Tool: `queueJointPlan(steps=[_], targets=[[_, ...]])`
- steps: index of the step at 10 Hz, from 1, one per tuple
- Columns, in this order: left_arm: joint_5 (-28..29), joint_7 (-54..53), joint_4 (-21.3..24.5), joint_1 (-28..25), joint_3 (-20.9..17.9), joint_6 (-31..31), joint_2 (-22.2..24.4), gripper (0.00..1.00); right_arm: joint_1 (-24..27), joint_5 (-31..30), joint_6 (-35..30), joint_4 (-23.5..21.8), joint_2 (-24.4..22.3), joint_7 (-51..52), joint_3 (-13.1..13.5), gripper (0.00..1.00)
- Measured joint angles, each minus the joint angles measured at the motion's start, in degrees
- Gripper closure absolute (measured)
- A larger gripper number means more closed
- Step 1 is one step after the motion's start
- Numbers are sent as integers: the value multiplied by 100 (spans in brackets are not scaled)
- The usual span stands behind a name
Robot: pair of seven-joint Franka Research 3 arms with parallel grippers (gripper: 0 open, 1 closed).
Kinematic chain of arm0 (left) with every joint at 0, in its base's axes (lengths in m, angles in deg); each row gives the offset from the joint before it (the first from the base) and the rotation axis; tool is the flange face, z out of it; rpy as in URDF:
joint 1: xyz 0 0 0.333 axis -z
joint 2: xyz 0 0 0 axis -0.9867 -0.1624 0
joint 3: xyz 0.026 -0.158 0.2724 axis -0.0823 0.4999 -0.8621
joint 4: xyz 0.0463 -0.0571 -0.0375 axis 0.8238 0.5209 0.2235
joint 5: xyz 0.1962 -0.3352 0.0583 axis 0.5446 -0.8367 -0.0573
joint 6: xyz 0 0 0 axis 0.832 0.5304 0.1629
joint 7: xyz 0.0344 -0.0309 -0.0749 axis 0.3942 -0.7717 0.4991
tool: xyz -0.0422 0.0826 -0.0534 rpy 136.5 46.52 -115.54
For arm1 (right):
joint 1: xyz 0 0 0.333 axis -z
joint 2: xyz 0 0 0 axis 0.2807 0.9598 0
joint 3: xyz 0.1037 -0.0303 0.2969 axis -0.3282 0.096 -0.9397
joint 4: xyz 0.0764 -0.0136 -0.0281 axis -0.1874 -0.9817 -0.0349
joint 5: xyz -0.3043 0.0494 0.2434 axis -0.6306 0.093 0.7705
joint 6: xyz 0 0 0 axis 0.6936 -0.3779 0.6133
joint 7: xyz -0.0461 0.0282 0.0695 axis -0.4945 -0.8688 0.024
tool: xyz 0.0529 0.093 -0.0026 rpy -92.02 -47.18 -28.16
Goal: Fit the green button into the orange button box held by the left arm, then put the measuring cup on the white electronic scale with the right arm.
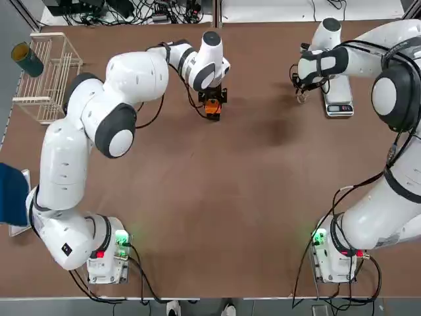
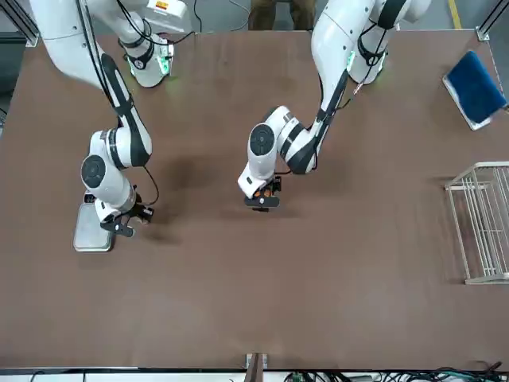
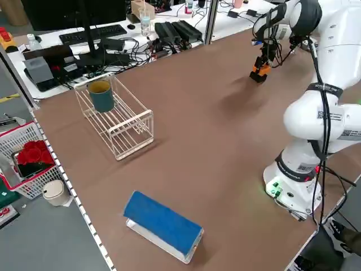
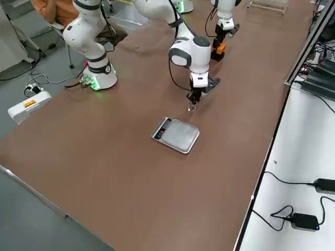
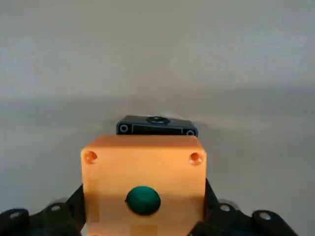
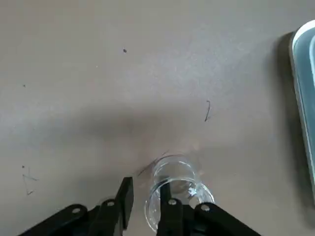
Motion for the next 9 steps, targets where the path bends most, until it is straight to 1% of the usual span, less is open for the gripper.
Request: queueJointPlan(steps=[4, 5, 6, 9], targets=[[0, 0, -1, 0, 0, -6, -5, 14, 55, 0, -7, 0, 0, 87, 8, 75], [0, 0, -1, 0, 0, -6, -7, 14, 57, 0, -7, 0, 0, 91, 8, 80], [6, 0, -1, 0, 0, -6, -12, 14, 57, 0, -8, 0, 0, 92, 8, 81], [173, 2, -4, 2, 10, -7, -25, 14, 57, 0, -18, 0, 0, 93, 7, 85]])
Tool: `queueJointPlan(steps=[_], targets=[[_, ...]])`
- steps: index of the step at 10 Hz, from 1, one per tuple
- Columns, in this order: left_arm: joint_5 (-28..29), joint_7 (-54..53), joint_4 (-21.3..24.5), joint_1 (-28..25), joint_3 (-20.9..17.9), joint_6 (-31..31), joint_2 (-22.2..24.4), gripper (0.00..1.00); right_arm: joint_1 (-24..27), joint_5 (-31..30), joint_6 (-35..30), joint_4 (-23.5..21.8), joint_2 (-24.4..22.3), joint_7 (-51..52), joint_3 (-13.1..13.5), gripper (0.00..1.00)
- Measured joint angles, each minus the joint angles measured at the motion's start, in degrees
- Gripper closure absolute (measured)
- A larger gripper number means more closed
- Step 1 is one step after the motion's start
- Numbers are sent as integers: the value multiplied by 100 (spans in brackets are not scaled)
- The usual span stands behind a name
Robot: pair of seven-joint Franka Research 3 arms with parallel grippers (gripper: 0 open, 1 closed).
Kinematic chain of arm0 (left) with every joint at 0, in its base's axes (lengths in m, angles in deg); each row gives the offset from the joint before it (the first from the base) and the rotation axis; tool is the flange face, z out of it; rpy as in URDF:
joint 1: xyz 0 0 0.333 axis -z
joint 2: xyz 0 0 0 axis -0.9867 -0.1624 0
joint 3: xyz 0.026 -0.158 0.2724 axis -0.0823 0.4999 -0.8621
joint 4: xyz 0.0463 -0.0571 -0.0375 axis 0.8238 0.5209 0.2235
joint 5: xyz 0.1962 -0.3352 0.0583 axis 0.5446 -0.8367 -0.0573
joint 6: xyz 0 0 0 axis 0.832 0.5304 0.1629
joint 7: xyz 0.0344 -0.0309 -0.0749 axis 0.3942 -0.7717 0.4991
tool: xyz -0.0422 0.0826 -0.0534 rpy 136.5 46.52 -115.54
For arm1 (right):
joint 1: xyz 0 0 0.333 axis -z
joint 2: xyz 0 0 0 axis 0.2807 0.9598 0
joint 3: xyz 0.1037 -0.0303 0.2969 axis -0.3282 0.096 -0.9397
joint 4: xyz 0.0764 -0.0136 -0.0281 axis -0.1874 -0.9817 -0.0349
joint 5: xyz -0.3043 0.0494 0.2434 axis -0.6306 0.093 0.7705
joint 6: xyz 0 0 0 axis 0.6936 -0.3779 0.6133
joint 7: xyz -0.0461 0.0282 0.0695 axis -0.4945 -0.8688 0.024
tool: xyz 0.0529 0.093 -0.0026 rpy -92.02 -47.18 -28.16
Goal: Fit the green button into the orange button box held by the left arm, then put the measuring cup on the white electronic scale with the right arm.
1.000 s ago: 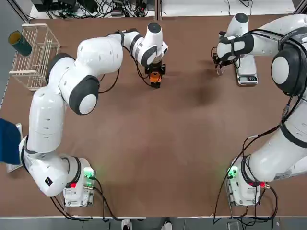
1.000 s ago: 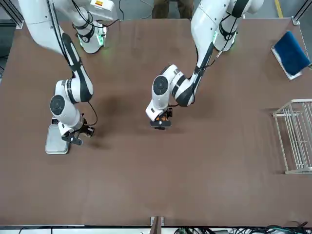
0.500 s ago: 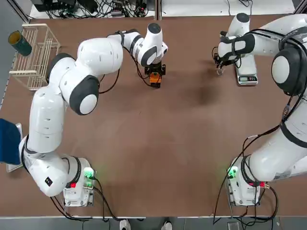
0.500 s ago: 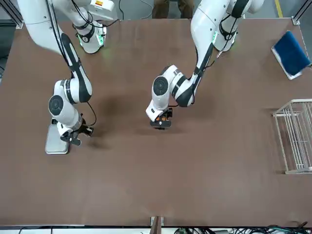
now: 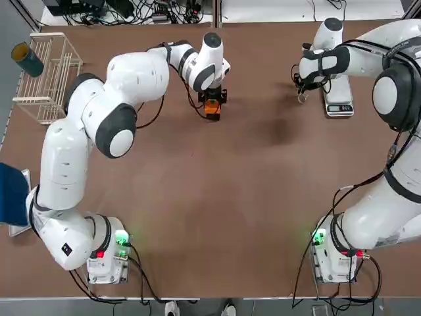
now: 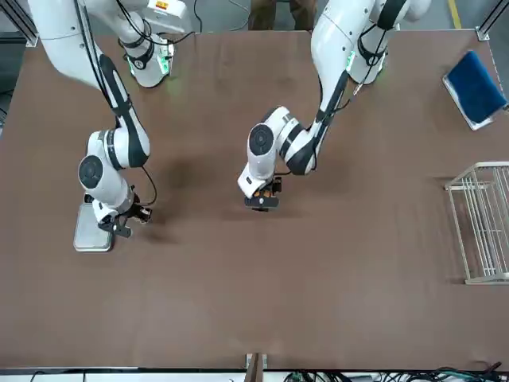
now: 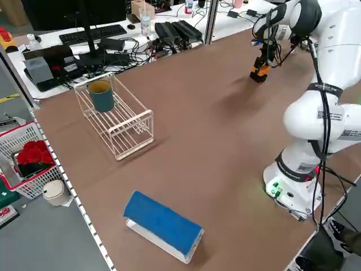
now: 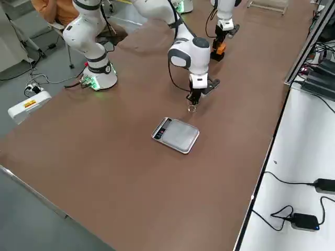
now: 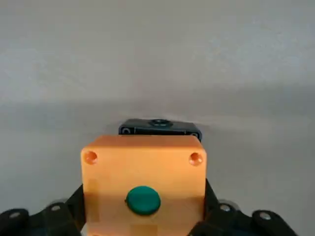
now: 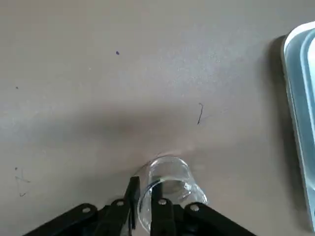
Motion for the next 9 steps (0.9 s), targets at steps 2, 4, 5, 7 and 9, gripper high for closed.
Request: queueJointPlan(steps=[2, 4, 5, 7, 9], targets=[[2, 0, 0, 0, 0, 0, 0, 14, -1, 0, -35, 0, 0, 0, -6, 89], [2, 0, 0, 0, 0, 0, 0, 14, -1, -6, -69, 12, -10, -2, -1, 92], [2, 0, 0, 0, 0, 0, 0, 14, -1, -6, -74, 16, -10, -2, 0, 92], [2, 1, 0, 0, 0, 0, 0, 14, -1, -6, -116, 31, -11, -2, 0, 92], [2, 1, 0, 0, 0, 0, 0, 14, -3, -6, -147, 42, -11, -2, -3, 92]])
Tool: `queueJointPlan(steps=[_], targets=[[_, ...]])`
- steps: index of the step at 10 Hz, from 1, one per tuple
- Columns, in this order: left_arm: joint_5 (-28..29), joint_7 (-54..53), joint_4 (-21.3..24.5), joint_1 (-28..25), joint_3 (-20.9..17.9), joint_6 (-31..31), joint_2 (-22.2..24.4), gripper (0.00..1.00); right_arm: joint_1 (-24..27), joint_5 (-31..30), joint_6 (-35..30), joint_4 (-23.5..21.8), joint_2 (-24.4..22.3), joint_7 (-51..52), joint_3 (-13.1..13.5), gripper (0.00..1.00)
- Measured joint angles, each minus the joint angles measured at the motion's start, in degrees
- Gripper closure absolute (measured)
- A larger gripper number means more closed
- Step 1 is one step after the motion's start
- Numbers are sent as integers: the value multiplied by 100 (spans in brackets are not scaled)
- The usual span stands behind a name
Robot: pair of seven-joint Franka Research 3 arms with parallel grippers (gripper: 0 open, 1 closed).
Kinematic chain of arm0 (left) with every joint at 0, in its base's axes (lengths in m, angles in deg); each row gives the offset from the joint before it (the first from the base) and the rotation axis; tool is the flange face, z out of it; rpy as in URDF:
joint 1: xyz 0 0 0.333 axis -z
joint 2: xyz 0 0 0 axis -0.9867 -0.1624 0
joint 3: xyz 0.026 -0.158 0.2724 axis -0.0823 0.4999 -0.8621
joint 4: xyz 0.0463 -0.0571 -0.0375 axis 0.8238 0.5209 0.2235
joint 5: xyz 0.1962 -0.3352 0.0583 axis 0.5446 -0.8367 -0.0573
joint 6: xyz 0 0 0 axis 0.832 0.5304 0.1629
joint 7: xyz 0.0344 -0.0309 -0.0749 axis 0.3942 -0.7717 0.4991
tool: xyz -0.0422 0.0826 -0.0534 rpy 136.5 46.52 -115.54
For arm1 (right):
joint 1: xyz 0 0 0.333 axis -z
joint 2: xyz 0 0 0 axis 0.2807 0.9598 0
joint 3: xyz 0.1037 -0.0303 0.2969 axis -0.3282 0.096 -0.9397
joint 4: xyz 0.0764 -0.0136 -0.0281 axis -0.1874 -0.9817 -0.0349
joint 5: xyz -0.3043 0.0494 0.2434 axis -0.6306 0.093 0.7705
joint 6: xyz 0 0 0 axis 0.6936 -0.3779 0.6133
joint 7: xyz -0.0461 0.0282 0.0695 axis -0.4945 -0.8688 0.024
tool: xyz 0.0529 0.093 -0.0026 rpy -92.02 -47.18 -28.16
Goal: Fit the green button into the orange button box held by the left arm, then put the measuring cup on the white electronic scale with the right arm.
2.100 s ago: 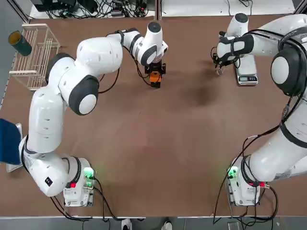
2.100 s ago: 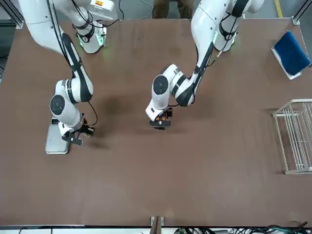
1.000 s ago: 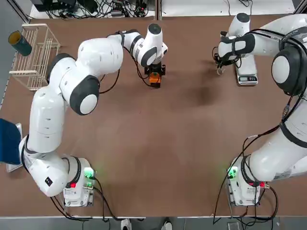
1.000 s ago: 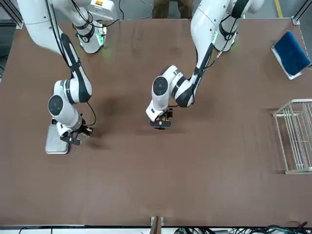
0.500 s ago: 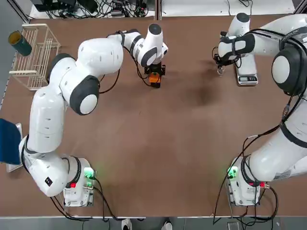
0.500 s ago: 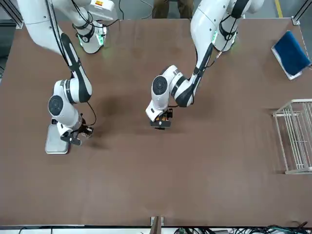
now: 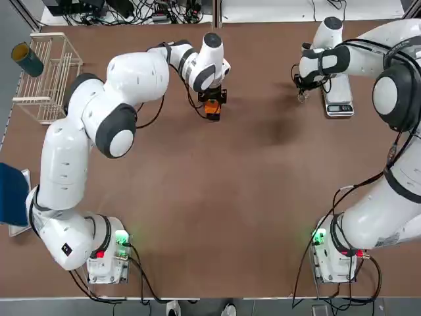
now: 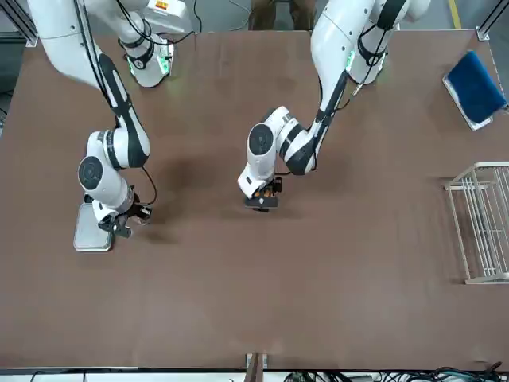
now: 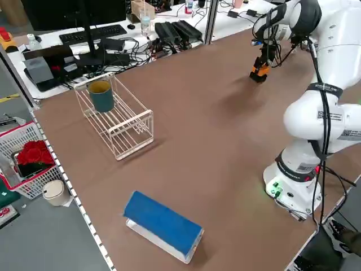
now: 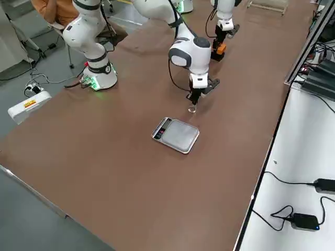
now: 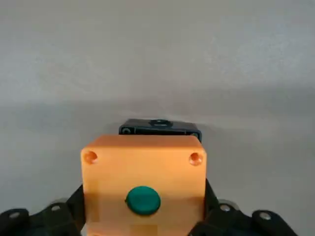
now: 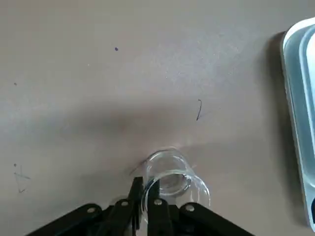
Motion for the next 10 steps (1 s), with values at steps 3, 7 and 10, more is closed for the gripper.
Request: queueJointPlan(steps=[3, 7, 10], targets=[[0, 1, 0, 0, -1, 0, 0, 14, -8, 0, -22, 10, -2, 0, -7, 92], [0, 3, -1, 0, -1, 0, 0, 14, -27, 0, -828, 400, -57, 0, -38, 92], [0, 4, -1, 0, -1, 0, 0, 14, -25, 0, -1166, 545, -284, 75, -40, 92]])
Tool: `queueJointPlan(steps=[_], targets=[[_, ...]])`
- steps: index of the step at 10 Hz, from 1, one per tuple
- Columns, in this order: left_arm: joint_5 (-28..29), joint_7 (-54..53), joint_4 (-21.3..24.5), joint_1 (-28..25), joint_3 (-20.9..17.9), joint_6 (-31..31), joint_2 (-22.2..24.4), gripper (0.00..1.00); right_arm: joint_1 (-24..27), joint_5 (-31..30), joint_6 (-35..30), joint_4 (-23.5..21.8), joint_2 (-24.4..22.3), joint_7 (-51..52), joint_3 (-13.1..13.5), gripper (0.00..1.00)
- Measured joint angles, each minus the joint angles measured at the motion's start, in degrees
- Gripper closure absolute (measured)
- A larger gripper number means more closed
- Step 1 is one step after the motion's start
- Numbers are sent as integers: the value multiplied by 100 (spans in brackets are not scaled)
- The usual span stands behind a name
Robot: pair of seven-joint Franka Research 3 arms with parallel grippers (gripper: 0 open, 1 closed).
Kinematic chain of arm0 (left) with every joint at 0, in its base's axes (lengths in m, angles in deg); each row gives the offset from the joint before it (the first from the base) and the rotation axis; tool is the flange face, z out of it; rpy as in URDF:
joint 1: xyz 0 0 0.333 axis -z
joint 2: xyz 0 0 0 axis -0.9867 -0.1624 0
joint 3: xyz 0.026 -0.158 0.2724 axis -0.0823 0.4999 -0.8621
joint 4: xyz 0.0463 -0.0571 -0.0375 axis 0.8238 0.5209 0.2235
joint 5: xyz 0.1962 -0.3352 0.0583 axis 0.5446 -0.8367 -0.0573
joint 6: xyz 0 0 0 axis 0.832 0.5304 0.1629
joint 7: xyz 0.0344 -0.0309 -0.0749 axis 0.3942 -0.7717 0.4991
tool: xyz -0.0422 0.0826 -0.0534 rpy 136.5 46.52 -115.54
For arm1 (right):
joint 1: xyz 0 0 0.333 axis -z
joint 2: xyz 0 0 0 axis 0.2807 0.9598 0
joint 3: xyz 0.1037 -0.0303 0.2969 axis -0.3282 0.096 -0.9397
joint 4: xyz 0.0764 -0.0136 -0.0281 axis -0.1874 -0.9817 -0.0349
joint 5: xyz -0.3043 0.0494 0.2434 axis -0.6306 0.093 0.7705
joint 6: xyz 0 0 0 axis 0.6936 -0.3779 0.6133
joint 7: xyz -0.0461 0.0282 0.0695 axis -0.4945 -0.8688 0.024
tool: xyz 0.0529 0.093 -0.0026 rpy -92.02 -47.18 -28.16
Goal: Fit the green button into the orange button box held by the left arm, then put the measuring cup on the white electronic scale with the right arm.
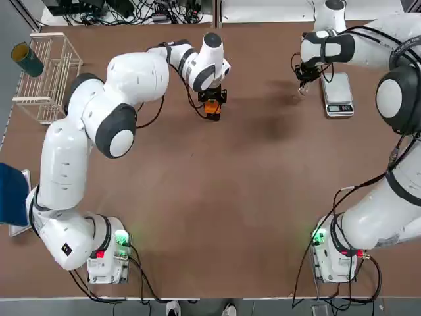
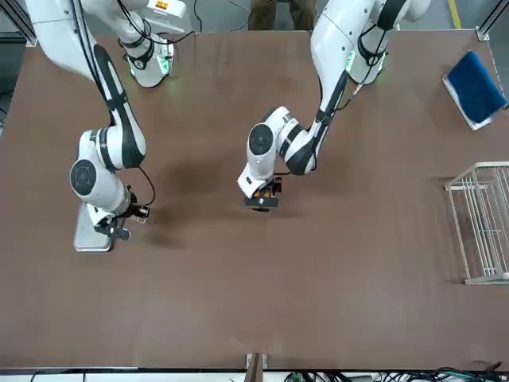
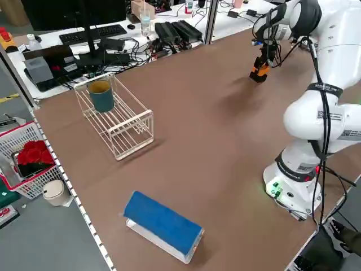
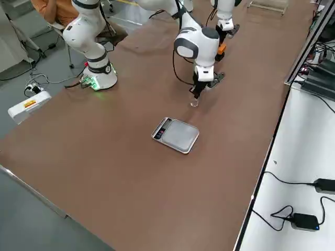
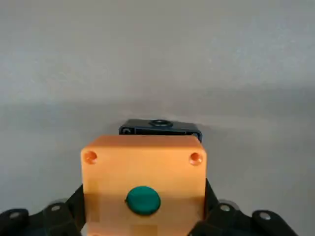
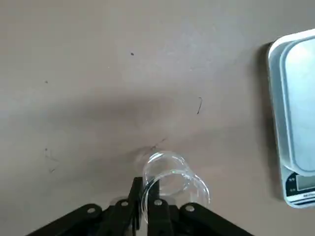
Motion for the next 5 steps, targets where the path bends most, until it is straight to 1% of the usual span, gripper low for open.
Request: queueJointPlan(steps=[1, 2, 5], targets=[[0, 0, 0, 0, 0, 0, 0, 14, 8, -2, -43, 3, -90, 178, 23, 92], [0, 1, 0, 0, 0, 0, 0, 14, 22, -4, -77, 4, -177, 452, 120, 92], [0, 16, 0, 0, -1, 0, -1, 14, 94, -5, -128, 0, -321, 1724, 750, 92]])
